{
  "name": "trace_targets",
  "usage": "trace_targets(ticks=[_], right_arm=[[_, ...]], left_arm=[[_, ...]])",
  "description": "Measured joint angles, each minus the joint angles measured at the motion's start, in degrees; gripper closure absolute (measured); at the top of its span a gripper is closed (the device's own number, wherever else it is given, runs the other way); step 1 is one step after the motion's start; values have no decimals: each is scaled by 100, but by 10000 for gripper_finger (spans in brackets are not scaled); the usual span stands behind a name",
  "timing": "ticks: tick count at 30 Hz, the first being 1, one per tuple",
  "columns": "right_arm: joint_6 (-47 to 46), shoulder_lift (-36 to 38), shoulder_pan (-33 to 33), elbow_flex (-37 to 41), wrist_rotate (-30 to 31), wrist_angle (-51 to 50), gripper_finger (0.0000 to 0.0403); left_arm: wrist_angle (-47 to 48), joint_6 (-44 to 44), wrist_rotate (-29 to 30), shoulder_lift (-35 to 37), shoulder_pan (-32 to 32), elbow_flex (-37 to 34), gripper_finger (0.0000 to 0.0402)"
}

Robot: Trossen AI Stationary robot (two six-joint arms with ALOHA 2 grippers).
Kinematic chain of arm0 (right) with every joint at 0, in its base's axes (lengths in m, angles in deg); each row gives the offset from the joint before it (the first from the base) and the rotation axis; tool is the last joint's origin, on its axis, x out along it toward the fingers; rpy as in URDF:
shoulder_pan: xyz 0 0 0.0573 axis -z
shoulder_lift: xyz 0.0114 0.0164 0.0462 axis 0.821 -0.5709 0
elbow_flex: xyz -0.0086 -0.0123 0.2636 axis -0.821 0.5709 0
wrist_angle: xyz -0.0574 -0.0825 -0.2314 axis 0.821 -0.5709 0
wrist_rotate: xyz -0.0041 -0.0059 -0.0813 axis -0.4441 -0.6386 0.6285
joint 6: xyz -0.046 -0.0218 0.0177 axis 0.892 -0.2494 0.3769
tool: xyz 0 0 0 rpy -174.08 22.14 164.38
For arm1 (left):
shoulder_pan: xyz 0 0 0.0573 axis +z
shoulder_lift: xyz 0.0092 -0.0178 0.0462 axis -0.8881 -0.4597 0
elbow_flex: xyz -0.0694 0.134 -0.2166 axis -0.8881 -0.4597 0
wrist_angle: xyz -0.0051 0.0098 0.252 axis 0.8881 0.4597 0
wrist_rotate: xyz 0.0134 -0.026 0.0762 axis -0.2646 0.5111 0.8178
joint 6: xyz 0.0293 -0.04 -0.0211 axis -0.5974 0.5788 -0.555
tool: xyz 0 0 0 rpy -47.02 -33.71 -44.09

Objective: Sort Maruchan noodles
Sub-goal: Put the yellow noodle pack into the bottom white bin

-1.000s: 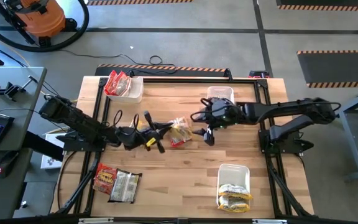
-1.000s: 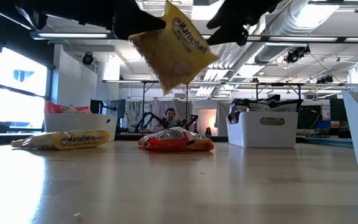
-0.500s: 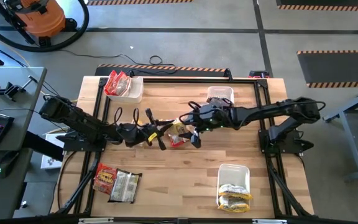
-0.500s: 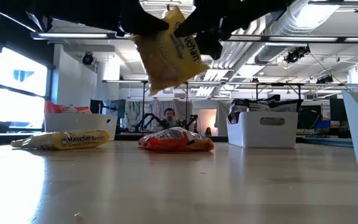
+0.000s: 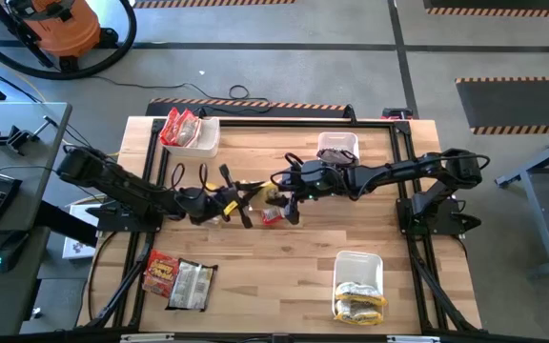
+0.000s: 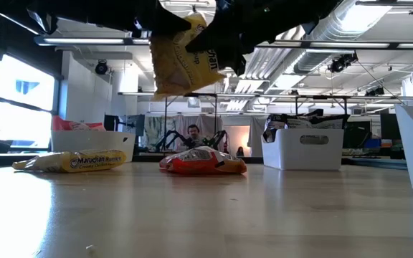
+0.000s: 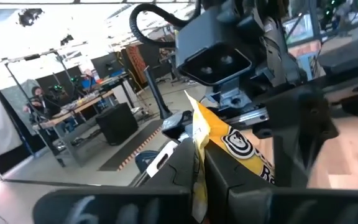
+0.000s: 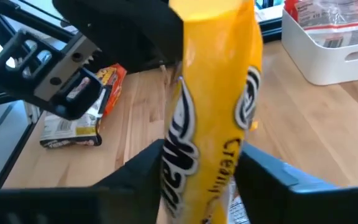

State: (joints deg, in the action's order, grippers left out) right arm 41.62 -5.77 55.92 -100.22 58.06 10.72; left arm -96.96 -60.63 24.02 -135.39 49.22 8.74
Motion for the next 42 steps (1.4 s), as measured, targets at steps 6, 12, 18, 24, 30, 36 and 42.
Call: trace_targets(ticks=[6,12,18,24,30,36,42], right_arm=[[-2,13,-2,-4,17,214,328],[104,79,-4,2,-31,293,361],[216,560,0,-178,65,-688,364],[408,844,-349,-1186,776,-3109,368],[-393,846,-1159,-2050,1554,-5254,369],[-1725,846,-2322,-2306,1933,-6922,369],[-3232,846,-3562,-2287,1799,-7899,369]], left_arm=[[-20,500,-13,383,0,-253,398],[-82,1166,-168,692,106,-582,361],[-28,1358,-681,1012,250,-932,327],[-22,1665,-1572,1191,562,-1230,325],[-33,1861,-1936,1186,801,-1385,342],[35,1962,-2232,1175,910,-1405,356],[60,1960,-2260,1173,929,-1405,363]])
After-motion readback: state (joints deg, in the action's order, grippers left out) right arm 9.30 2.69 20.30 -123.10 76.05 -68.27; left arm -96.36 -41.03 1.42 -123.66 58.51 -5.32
